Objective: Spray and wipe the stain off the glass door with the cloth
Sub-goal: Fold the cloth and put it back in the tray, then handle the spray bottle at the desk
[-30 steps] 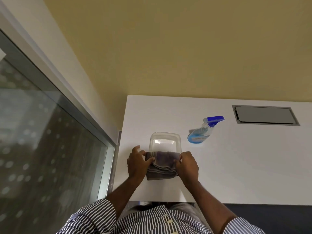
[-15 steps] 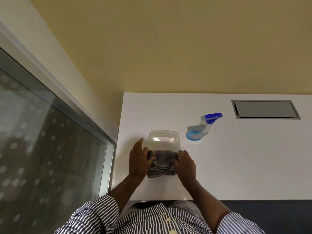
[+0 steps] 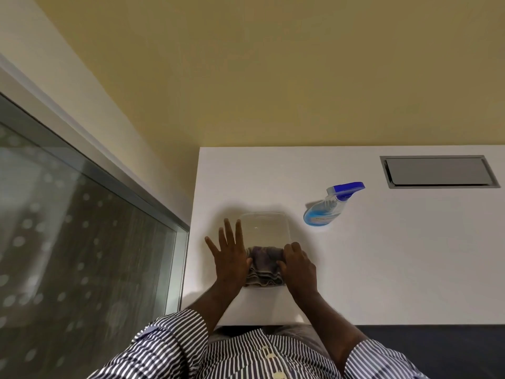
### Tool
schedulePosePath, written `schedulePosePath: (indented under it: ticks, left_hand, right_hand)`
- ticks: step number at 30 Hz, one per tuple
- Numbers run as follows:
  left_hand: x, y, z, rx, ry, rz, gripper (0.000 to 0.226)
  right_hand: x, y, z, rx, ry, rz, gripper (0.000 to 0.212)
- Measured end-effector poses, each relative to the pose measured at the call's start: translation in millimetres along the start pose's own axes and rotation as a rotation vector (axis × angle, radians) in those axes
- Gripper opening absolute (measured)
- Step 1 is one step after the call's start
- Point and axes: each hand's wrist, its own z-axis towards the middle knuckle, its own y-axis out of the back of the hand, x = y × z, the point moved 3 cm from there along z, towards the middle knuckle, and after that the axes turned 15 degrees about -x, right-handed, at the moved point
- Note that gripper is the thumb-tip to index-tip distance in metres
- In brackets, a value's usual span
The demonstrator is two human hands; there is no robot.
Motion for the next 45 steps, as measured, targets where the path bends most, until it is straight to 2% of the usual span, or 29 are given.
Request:
schedulePosePath:
  ticks: [4,6,8,12,16,21,24,27,32,35,37,40,42,45]
  left_hand:
    - [0,-4,0,0.030,0.034,-0.026,0.130]
    - [0,-8,-1,0.023,0.019,-0.033,0.128]
    - [2,-9,-1,0.010,0.006,-0.046,0.125]
    - [5,-6,-3,-0.006,-0.009,-0.093,0.108]
    - [4,4,2,-0.050,-0.011,-0.283,0.096]
    - [-35,26,29,-0.045,-0.119,-0.566,0.089]
    - [-76,45,51,0.006,-0.182,-0.723,0.087]
    - [-119,58,72,0.066,-0.240,-0.796,0.092]
    - [-172,54,95,0.243,-0.138,-0.890,0.096]
    - [-185,45,99,0.302,-0.125,-0.865,0.076]
    - [-187,42,99,0.315,-0.112,-0.805,0.062]
    - [-194,49,98,0.303,-0.121,-0.770,0.053]
    - [-197,52,100,0.301,-0.111,-0.773,0.046]
    - [-197,62,104,0.300,-0.086,-0.804,0.038]
  right_hand:
    - [1,-7,0,-0.017,0.023,-0.050,0.039]
    - [0,-8,0,-0.034,0.027,-0.023,0.041]
    - [-2,-8,1,-0.053,0.024,0.038,0.043]
    - [-10,-1,2,-0.107,0.044,0.235,0.061]
    - [-26,34,7,-0.312,-0.062,0.486,0.074]
    - [-47,101,26,-0.569,-0.261,0.800,0.083]
    - [-52,136,51,-0.672,-0.271,0.985,0.073]
    - [-51,160,80,-0.693,-0.254,1.138,0.064]
    - [-37,173,111,-0.626,-0.177,1.245,0.067]
    - [-32,165,121,-0.600,-0.175,1.249,0.056]
    - [-31,161,126,-0.612,-0.244,1.231,0.046]
    - [-31,151,126,-0.628,-0.339,1.244,0.037]
    - [-32,142,125,-0.611,-0.354,1.216,0.039]
    - [-28,135,127,-0.592,-0.458,1.180,0.053]
